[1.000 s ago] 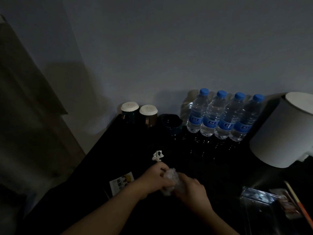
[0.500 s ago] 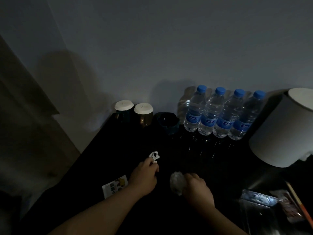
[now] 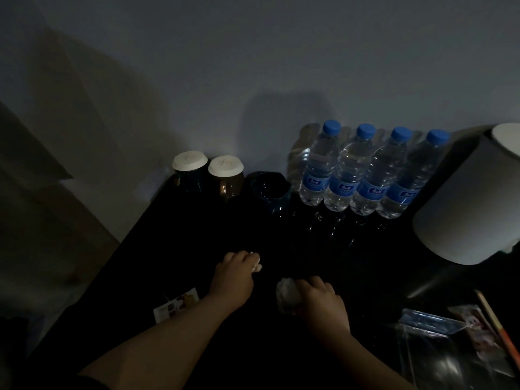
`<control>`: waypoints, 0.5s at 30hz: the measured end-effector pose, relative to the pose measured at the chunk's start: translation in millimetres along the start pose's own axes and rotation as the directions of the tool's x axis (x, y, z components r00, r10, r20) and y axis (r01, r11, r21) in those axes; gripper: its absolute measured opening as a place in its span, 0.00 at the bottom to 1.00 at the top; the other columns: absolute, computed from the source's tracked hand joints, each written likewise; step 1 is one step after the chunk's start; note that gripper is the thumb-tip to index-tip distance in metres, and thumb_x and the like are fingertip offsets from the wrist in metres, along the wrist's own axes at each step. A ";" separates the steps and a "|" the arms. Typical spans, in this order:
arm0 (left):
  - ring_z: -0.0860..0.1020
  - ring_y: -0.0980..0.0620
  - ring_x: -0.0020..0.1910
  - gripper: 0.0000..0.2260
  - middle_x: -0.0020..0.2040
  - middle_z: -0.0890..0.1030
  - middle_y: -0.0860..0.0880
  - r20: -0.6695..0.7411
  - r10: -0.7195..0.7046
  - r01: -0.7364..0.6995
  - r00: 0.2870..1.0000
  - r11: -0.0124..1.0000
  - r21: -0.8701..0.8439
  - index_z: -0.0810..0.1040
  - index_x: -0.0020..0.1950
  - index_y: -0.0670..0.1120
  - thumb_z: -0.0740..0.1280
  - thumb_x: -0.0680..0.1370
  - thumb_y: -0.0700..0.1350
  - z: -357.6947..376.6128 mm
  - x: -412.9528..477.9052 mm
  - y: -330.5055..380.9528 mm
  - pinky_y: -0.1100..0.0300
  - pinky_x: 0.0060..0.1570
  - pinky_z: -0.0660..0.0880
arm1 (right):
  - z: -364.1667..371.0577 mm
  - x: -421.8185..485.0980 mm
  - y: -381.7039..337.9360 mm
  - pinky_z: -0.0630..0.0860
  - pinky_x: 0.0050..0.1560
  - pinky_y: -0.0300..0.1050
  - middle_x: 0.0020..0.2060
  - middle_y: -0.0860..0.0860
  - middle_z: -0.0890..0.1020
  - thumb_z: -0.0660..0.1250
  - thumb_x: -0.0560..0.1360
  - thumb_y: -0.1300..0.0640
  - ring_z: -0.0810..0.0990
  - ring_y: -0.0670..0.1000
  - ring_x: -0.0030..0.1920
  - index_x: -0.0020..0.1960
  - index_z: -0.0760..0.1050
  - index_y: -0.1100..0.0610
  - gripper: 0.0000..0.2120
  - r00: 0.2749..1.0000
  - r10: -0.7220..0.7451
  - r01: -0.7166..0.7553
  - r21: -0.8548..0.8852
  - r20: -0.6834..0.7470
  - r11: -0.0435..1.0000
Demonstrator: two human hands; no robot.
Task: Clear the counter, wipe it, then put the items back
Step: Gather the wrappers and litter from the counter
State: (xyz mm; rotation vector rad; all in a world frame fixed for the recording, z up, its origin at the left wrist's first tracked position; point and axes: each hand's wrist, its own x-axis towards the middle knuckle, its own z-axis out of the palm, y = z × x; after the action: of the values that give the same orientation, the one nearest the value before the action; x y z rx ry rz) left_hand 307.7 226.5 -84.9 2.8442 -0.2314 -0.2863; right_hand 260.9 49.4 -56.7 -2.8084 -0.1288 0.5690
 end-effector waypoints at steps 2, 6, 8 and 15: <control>0.66 0.49 0.65 0.20 0.69 0.69 0.52 -0.040 0.011 -0.011 0.999 1.000 -0.015 0.66 0.71 0.51 0.57 0.80 0.40 5.6 -4.4 1.2 0.59 0.61 0.66 | 1.3 0.8 0.2 0.68 0.61 0.47 0.66 0.50 0.66 0.63 0.77 0.48 0.67 0.53 0.65 0.71 0.62 0.48 0.24 1.000 -0.005 0.005 -0.012 0.002 1.000; 0.69 0.49 0.61 0.13 0.62 0.73 0.50 -0.053 0.020 -0.022 0.998 0.999 -0.037 0.72 0.64 0.49 0.58 0.80 0.41 7.9 -15.7 7.1 0.60 0.56 0.67 | 5.6 -1.3 0.7 0.68 0.61 0.47 0.66 0.50 0.66 0.62 0.77 0.47 0.67 0.53 0.65 0.71 0.61 0.48 0.25 1.000 -0.006 0.006 -0.027 -0.004 1.000; 0.70 0.49 0.59 0.11 0.60 0.75 0.48 -0.026 0.006 -0.009 1.000 0.994 -0.105 0.74 0.61 0.47 0.59 0.81 0.42 6.3 -21.8 11.0 0.62 0.51 0.67 | 6.0 -2.6 0.3 0.68 0.61 0.46 0.66 0.51 0.66 0.63 0.76 0.48 0.67 0.53 0.65 0.72 0.61 0.48 0.26 1.000 0.000 0.000 0.009 0.002 1.000; 0.75 0.59 0.47 0.08 0.50 0.79 0.53 -0.007 -0.116 0.094 0.993 0.840 -0.535 0.78 0.57 0.47 0.65 0.78 0.44 -9.1 -50.3 38.0 0.69 0.45 0.70 | 5.9 -19.8 -6.7 0.70 0.50 0.38 0.65 0.53 0.71 0.67 0.74 0.53 0.75 0.52 0.60 0.73 0.58 0.50 0.31 0.990 0.131 -0.098 0.445 -0.044 0.890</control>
State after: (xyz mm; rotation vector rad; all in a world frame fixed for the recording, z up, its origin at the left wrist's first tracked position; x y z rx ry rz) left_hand 256.1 202.0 -56.9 2.3036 0.0181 -0.2662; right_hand 240.2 54.6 -52.7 -2.3952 0.1647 0.4520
